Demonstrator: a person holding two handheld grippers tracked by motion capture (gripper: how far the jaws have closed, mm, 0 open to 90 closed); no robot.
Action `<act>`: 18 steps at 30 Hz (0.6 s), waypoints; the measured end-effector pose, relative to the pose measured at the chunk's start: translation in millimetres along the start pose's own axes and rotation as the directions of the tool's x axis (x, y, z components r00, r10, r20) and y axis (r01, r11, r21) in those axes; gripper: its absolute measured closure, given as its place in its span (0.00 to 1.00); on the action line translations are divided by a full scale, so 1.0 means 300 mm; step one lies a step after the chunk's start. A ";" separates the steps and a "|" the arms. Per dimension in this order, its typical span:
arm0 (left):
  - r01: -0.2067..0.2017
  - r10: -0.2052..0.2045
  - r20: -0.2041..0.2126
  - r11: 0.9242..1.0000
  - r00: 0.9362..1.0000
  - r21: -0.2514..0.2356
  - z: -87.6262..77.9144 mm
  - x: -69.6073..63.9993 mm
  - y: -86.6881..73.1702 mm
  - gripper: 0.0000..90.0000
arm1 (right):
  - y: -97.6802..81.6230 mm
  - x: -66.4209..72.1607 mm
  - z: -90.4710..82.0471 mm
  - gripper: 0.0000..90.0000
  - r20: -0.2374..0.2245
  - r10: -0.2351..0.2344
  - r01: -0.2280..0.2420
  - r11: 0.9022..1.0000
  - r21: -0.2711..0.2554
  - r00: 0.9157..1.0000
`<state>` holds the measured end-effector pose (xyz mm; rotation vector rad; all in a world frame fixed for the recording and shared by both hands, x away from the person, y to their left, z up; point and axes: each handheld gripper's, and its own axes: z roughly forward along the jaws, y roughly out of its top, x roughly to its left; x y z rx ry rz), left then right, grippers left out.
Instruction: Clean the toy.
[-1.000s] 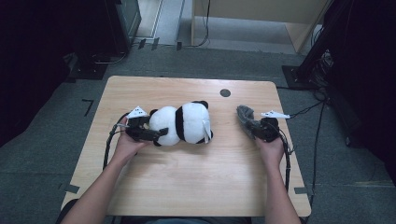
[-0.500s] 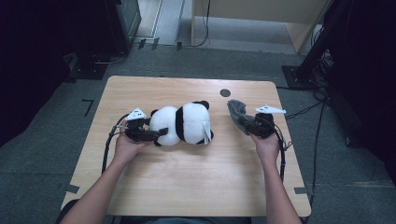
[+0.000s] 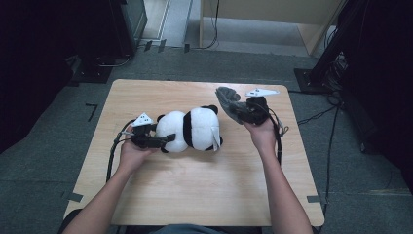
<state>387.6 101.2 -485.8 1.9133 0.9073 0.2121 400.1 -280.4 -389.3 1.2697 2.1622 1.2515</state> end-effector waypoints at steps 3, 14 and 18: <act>-0.001 0.001 -0.003 1.000 1.000 0.000 0.000 -0.001 0.000 0.18 | 0.064 0.050 0.030 0.82 -0.025 -0.017 0.018 1.000 0.006 1.000; 0.009 -0.009 0.002 1.000 1.000 -0.001 -0.002 0.000 -0.001 0.18 | 0.187 0.198 0.184 0.82 -0.092 -0.072 0.079 0.994 0.078 0.993; 0.009 -0.009 0.002 1.000 1.000 -0.002 -0.002 0.000 -0.001 0.19 | 0.211 0.243 0.225 0.82 -0.118 -0.085 0.095 0.992 0.086 0.989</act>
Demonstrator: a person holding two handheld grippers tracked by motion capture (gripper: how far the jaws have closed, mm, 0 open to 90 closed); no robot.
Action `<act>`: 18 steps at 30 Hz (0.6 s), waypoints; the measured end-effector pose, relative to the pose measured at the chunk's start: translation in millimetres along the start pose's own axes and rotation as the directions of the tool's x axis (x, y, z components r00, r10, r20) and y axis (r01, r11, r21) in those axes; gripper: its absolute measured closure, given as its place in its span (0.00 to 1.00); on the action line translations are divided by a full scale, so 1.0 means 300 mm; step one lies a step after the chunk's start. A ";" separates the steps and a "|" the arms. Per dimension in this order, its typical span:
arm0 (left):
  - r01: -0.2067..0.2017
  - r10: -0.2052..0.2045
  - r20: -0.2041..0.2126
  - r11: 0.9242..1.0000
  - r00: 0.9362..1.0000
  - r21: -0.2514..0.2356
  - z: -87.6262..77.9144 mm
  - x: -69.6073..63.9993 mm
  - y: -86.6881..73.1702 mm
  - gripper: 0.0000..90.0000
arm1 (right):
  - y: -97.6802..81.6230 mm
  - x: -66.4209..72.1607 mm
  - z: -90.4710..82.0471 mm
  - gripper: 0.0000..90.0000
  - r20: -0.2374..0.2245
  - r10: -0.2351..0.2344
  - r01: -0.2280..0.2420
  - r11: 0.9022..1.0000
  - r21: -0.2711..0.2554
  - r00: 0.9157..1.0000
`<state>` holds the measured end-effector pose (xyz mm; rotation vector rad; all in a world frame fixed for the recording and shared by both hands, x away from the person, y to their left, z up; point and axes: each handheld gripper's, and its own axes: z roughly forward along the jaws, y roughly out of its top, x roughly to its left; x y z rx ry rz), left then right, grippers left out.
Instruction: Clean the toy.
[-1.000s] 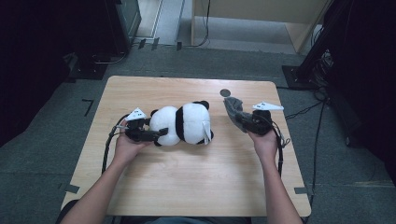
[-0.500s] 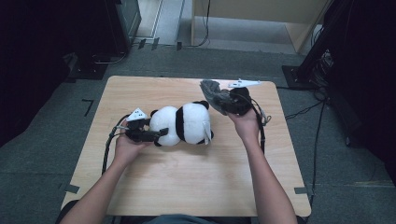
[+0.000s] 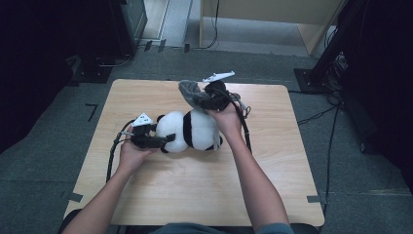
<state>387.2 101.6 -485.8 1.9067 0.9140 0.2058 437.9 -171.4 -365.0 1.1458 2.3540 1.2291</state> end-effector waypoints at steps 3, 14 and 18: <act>0.003 -0.003 0.000 1.000 1.000 -0.002 0.001 0.000 0.000 0.19 | 0.025 0.034 0.040 0.82 -0.015 -0.010 0.011 1.000 0.017 1.000; 0.007 -0.007 0.002 1.000 1.000 0.002 -0.002 0.001 0.001 0.22 | 0.076 0.185 0.233 0.82 -0.070 -0.057 0.063 0.995 0.079 0.996; 0.005 -0.005 -0.004 1.000 1.000 0.003 -0.002 0.000 0.002 0.23 | 0.082 0.232 0.283 0.82 -0.093 -0.052 0.061 0.994 0.092 0.994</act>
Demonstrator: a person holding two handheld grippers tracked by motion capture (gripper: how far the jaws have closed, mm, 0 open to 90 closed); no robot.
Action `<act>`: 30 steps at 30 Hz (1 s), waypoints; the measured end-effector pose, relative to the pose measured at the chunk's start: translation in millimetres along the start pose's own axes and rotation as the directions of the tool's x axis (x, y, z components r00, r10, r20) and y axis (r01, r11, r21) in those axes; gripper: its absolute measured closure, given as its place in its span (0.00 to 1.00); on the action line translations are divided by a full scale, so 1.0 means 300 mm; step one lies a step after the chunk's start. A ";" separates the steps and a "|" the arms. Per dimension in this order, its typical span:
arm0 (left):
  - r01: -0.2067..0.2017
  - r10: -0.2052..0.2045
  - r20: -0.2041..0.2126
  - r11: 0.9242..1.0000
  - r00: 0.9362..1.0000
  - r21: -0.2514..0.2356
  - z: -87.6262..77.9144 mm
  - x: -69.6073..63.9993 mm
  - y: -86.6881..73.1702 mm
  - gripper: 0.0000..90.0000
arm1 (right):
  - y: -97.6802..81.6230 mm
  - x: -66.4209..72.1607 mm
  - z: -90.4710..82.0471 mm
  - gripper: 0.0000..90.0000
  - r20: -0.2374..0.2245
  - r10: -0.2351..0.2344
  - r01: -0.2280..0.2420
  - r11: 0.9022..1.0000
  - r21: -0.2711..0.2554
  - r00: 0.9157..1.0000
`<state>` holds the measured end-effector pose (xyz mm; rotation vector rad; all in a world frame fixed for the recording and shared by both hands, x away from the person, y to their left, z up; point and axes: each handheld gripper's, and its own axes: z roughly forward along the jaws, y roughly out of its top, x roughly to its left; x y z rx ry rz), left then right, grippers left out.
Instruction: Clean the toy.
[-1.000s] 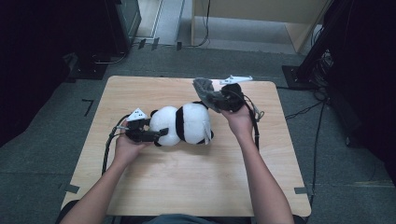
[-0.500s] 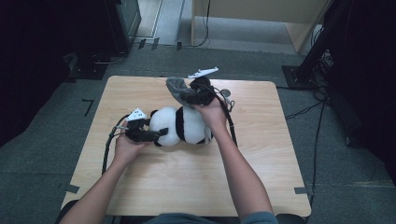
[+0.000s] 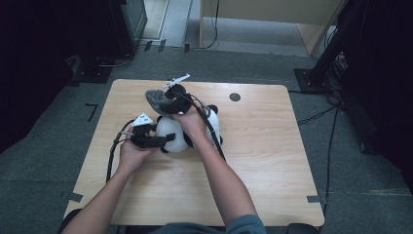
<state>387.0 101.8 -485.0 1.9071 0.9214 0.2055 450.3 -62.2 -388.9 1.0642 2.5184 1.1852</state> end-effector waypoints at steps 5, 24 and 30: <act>0.013 -0.013 -0.003 1.000 1.000 0.008 0.000 0.002 0.000 0.24 | -0.002 0.027 0.047 0.82 -0.005 -0.014 0.015 0.999 0.042 1.000; 0.048 -0.048 0.000 0.999 0.999 0.023 -0.001 0.010 0.003 0.34 | -0.035 -0.128 -0.041 0.83 0.159 -0.015 -0.009 0.989 0.149 0.987; 0.043 -0.043 0.002 0.999 0.999 0.022 0.000 0.009 0.003 0.34 | -0.072 -0.217 -0.110 0.83 0.201 0.029 -0.055 0.991 0.124 0.979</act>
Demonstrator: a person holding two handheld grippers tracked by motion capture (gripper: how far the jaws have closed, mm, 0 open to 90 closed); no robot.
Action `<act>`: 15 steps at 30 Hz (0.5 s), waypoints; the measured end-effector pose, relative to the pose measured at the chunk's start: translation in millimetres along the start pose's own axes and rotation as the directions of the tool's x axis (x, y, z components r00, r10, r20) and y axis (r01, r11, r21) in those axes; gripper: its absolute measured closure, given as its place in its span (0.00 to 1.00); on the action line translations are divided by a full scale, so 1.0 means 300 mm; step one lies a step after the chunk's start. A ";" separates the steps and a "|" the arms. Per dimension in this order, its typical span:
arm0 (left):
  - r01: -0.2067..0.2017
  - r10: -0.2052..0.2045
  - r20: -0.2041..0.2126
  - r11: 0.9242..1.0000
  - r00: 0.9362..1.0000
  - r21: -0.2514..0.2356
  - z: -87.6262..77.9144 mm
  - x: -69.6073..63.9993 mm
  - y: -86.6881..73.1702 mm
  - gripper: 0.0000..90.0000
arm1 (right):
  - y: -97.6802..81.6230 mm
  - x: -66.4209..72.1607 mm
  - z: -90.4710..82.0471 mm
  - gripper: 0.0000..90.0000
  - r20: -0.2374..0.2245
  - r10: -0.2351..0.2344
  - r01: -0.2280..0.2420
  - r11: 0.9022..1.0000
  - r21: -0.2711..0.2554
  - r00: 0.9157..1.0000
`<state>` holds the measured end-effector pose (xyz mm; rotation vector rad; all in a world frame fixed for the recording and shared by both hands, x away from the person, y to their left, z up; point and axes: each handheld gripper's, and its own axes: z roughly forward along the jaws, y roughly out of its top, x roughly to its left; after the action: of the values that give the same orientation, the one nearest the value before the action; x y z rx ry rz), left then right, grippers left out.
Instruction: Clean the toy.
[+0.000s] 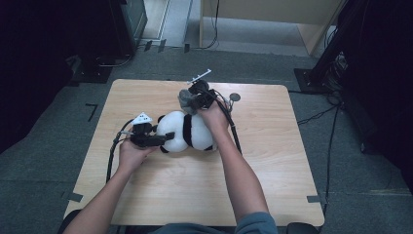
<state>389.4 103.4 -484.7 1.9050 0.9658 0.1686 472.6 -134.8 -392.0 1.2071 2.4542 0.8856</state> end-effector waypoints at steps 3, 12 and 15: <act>0.003 -0.003 0.001 1.000 1.000 0.001 0.000 0.001 0.000 0.34 | -0.018 -0.042 -0.022 0.83 0.022 0.032 -0.032 0.999 -0.017 0.999; 0.002 -0.002 0.003 1.000 1.000 -0.001 0.000 0.001 -0.001 0.34 | -0.095 -0.150 -0.070 0.83 0.056 0.120 -0.119 0.993 -0.028 0.991; -0.002 0.002 0.005 1.000 1.000 -0.006 0.001 0.002 -0.003 0.34 | -0.123 -0.178 -0.079 0.84 0.054 0.151 -0.149 0.988 -0.036 0.987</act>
<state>389.5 104.0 -485.8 1.9001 0.9595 0.1674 471.2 -203.6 -398.3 1.4006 2.3212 0.9132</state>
